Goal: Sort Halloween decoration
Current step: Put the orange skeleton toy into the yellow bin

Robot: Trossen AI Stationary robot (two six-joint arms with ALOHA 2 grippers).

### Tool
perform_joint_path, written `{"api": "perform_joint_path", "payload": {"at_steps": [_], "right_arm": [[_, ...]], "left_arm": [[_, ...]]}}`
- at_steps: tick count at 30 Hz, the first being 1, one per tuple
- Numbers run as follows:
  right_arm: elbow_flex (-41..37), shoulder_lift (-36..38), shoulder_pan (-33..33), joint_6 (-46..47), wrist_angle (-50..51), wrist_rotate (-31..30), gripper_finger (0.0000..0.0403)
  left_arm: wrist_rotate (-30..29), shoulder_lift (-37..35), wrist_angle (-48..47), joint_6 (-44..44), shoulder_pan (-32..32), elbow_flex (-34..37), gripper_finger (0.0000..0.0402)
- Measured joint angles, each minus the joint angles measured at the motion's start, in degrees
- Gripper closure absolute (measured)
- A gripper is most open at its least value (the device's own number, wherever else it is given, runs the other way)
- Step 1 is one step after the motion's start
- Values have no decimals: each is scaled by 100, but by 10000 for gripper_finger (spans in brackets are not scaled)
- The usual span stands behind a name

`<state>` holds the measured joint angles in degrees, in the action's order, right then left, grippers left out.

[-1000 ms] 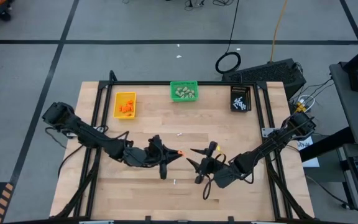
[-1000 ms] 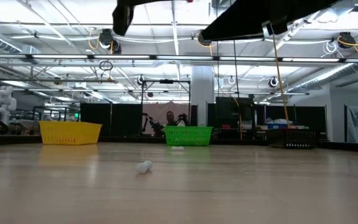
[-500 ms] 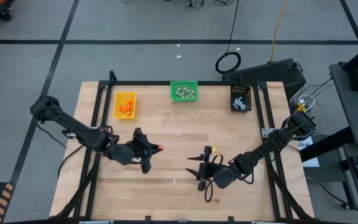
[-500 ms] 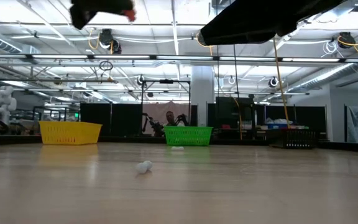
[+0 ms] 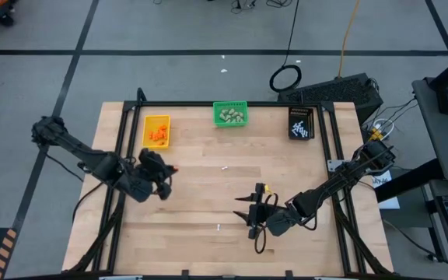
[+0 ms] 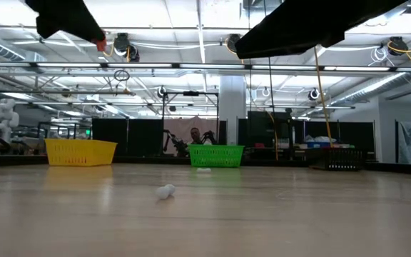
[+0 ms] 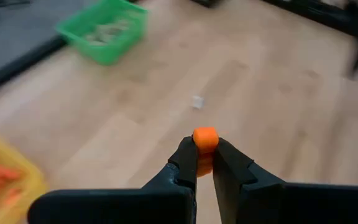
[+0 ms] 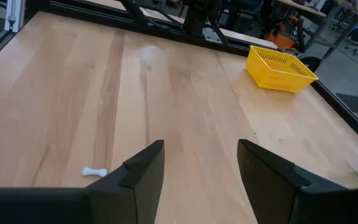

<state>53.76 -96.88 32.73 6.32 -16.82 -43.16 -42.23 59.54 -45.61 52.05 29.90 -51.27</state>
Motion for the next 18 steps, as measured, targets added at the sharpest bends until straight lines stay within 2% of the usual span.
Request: {"api": "perform_joint_path", "payload": {"at_steps": [3, 7, 13, 18], "right_arm": [[0, 0, 0, -86, 3, -1, 213], [0, 0, 0, -100, 4, -2, 213], [0, 0, 0, -102, 2, -4, 213], [0, 0, 0, -102, 2, -4, 213]], "left_arm": [[-233, -171, -396, 244, -245, 0, 377], [-212, -330, -537, 232, -729, 0, 377], [198, -353, -647, -451, -1753, 0, 377], [676, -346, -870, -592, -2758, 0, 377]]}}
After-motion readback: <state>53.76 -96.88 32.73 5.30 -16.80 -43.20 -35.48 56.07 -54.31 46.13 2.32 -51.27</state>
